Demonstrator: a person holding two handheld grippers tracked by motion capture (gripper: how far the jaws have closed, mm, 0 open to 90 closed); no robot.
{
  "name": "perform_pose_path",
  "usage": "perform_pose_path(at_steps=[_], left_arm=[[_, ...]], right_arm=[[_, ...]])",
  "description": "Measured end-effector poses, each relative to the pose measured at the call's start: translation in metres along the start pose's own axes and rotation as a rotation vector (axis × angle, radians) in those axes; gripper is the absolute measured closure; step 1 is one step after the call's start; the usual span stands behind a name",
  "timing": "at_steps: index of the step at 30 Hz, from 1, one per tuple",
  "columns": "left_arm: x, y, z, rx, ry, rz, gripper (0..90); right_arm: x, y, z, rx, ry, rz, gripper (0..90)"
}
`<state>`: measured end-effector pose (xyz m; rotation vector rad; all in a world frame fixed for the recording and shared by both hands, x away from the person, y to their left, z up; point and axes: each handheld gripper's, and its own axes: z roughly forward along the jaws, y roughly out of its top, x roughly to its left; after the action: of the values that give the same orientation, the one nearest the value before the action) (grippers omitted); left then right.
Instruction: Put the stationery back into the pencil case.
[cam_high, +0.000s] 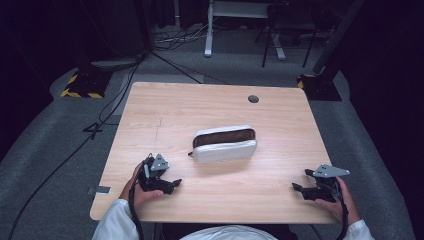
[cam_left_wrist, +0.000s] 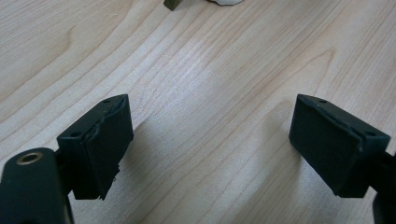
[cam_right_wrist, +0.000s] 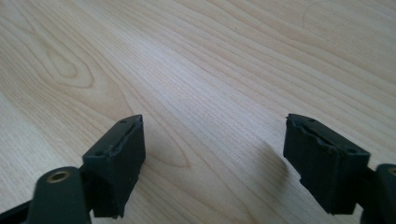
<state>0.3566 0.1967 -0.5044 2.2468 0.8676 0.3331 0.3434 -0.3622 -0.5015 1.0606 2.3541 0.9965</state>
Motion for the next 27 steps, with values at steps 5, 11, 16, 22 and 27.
perform_pose_path(at_steps=[5,11,16,22,27], left_arm=[[0.0001,0.0000,0.0001,0.000,0.000,0.000,14.0],[0.0000,-0.0001,0.0001,-0.001,0.003,-0.003,14.0],[0.0000,0.0001,0.0002,-0.001,0.004,-0.003,14.0],[0.0009,0.0010,0.0009,0.001,0.000,-0.006,13.9],[0.0006,0.0011,0.0010,0.000,0.003,-0.009,14.0]], right_arm=[[-0.0026,-0.0023,0.0016,-0.011,0.013,0.037,19.0],[-0.0025,-0.0024,0.0016,-0.010,0.013,0.039,18.8],[-0.0022,-0.0026,0.0015,-0.010,0.010,0.040,18.7],[-0.0023,-0.0025,0.0015,-0.010,0.010,0.041,18.6],[-0.0023,-0.0025,0.0015,-0.010,0.010,0.041,18.6]])
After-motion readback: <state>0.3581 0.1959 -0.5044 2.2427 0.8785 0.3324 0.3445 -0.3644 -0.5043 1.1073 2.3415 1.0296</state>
